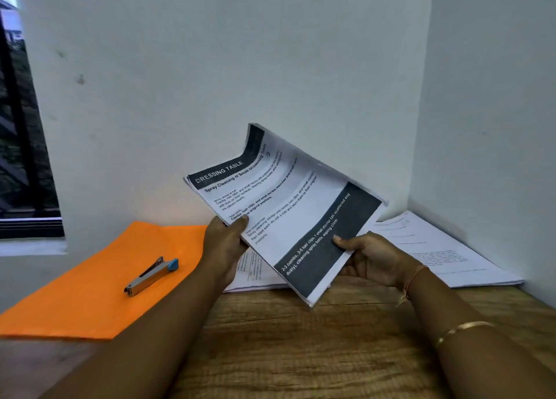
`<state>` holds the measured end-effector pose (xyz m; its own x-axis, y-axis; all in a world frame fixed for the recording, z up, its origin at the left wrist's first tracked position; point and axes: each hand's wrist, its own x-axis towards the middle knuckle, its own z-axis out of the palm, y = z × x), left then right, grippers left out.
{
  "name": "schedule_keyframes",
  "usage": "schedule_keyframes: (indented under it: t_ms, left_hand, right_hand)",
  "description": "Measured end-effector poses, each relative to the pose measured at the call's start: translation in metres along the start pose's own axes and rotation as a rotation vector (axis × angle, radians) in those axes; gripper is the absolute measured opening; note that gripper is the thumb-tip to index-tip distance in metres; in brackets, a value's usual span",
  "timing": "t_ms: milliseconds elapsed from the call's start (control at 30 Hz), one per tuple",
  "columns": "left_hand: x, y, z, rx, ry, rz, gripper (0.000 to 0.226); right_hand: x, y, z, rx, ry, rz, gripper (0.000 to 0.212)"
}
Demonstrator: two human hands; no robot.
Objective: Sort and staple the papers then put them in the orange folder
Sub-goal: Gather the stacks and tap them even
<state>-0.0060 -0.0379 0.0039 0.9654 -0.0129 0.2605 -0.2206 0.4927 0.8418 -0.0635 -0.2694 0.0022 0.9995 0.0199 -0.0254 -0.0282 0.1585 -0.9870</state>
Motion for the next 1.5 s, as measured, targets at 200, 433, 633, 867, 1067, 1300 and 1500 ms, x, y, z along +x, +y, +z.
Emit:
schedule_keyframes:
  t_ms: [200, 433, 633, 867, 1067, 1300, 1500]
  left_hand:
    - [0.007, 0.009, -0.009, -0.048, 0.048, 0.032, 0.021]
    - [0.016, 0.012, -0.019, -0.023, 0.196, 0.038, 0.023]
    - [0.017, 0.016, -0.024, -0.084, 0.354, -0.114, 0.011]
    - [0.017, 0.016, -0.025, -0.159, 0.262, -0.326, 0.017]
    - [0.020, 0.010, -0.024, -0.084, 0.160, -0.430, 0.017]
    - [0.016, 0.002, -0.023, -0.055, 0.133, -0.497, 0.014]
    - [0.009, 0.002, -0.015, -0.064, 0.101, -0.490, 0.012]
  right_hand:
    - [-0.005, -0.005, -0.019, -0.010, -0.054, 0.104, 0.028]
    - [-0.005, -0.005, -0.030, -0.022, -0.022, 0.121, 0.030]
    - [0.001, -0.007, -0.033, 0.062, 0.089, 0.023, 0.020]
    - [0.003, -0.008, -0.035, 0.203, 0.265, 0.022, 0.015]
    - [0.003, -0.010, -0.041, 0.596, 0.212, -0.042, 0.056]
    - [0.008, -0.009, -0.027, 0.659, -0.003, -0.164, 0.087]
    - [0.007, -0.005, -0.008, 0.509, -0.158, -0.144, 0.110]
